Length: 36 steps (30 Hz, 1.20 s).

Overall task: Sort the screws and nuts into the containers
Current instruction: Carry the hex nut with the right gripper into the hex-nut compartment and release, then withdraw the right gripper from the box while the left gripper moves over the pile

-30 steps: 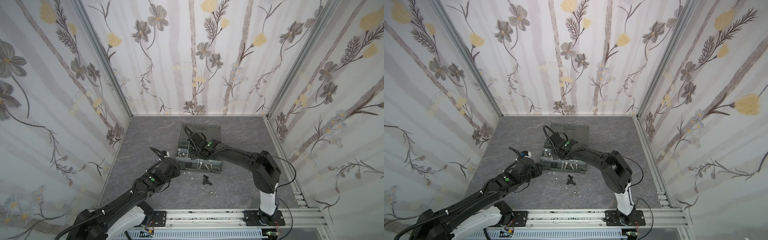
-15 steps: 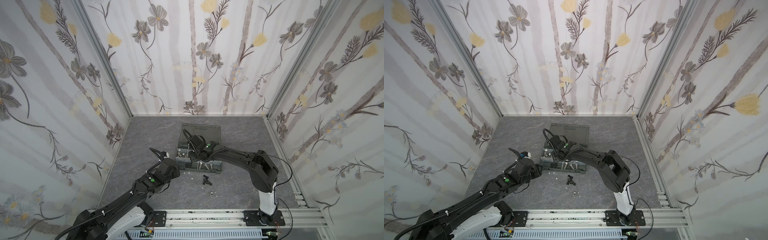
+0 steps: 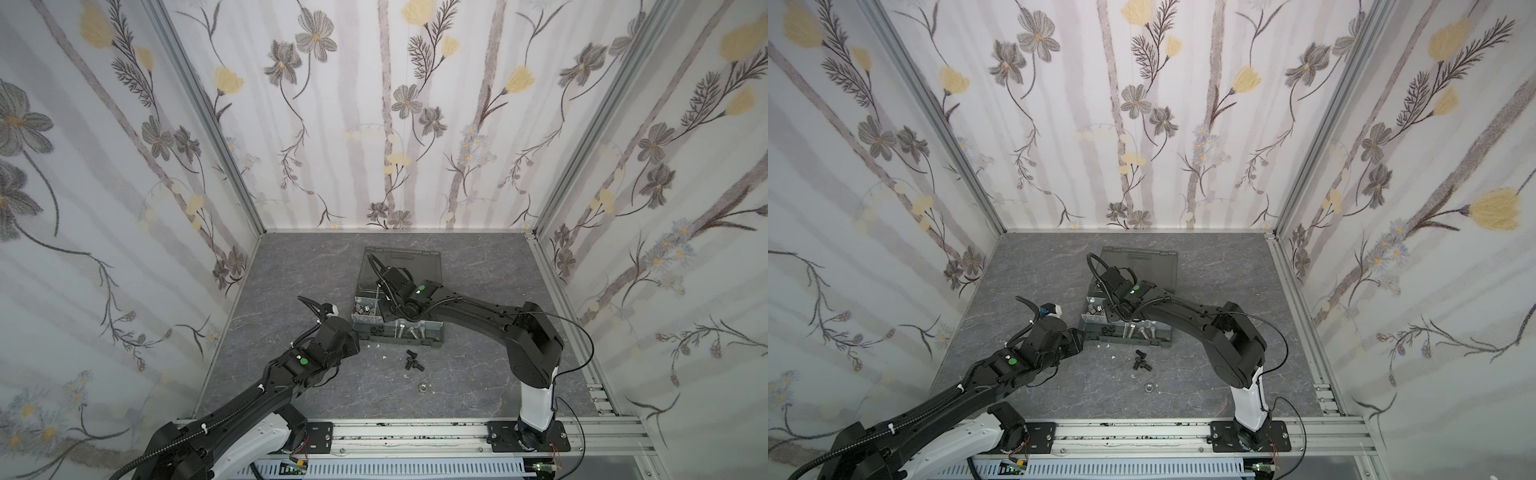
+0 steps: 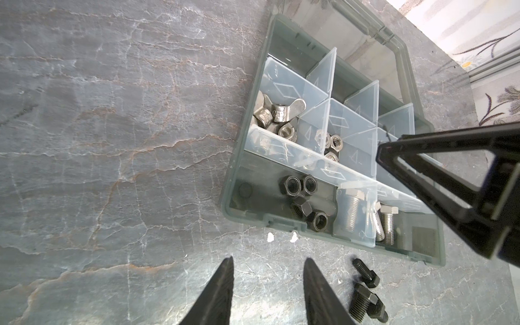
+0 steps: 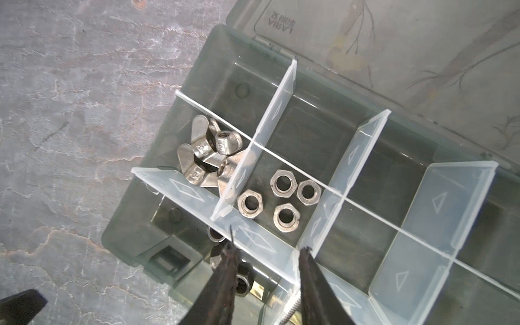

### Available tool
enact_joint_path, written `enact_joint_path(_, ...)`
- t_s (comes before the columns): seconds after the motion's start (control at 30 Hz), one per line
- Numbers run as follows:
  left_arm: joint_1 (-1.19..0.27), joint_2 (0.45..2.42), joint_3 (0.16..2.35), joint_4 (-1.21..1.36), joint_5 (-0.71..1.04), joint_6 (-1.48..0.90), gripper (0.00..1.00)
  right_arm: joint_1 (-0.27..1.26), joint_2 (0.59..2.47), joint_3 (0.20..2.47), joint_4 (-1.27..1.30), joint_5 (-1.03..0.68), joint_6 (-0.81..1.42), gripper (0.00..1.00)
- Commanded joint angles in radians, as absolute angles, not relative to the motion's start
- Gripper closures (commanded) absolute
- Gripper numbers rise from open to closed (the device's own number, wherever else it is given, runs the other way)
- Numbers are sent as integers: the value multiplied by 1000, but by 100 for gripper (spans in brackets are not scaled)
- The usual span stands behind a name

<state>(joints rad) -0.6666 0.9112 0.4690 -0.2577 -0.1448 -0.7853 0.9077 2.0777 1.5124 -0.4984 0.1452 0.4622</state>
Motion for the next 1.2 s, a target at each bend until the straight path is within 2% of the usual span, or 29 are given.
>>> enact_joint_path(0.0,-667,912,469,-239,-143,-790,57,907,2044,1507,-485,167,456,62)
enact_joint_path(0.23,-715,950,492,-241,-143,-788,57,893,1942,1414,-430,149,477,62)
enact_joint_path(0.67,-974,1181,628,-239,-252,-767,56,828,1680,1169,-391,171,567,61)
enact_joint_path(0.9,-1045,1319,703,-238,-218,-702,55,757,1512,1019,-388,219,649,60)
enact_joint_path(1.17,-1085,1407,761,-235,-118,-637,54,746,1462,952,-380,227,731,60)
